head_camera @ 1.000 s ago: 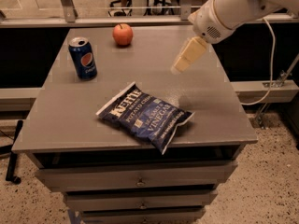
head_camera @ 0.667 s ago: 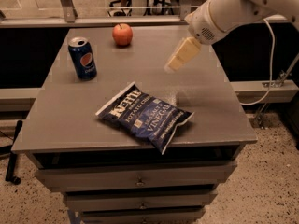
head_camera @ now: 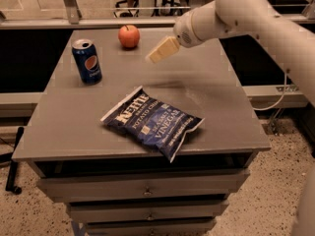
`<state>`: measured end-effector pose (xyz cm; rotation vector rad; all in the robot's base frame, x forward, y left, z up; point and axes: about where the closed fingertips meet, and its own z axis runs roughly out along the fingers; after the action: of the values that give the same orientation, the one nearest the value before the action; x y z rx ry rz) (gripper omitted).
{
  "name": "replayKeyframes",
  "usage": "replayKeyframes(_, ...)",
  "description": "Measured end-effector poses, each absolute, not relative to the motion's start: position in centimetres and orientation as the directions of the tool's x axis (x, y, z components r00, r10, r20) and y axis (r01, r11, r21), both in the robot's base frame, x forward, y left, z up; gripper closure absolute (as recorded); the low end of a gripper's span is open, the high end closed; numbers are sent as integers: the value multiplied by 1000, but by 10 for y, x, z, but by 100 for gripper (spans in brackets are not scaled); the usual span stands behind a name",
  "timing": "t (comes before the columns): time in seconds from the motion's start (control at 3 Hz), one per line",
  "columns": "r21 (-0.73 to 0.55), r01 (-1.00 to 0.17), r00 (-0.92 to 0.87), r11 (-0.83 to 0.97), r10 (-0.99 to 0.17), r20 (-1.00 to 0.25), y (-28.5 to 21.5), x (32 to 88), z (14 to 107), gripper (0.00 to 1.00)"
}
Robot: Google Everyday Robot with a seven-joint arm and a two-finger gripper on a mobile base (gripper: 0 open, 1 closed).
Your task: Move apple near pepsi can
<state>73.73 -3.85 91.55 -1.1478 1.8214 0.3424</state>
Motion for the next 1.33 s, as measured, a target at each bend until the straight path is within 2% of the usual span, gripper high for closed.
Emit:
replayKeyframes(0.67,-154,-807,-123,570,-417,-900,36,826,883,0)
replayKeyframes(1.0,-128,-806,-116,578,-366,-923,55,850,876,0)
replayKeyframes(1.33,-120,-781,-105,612,-319,-942,59,877,873,24)
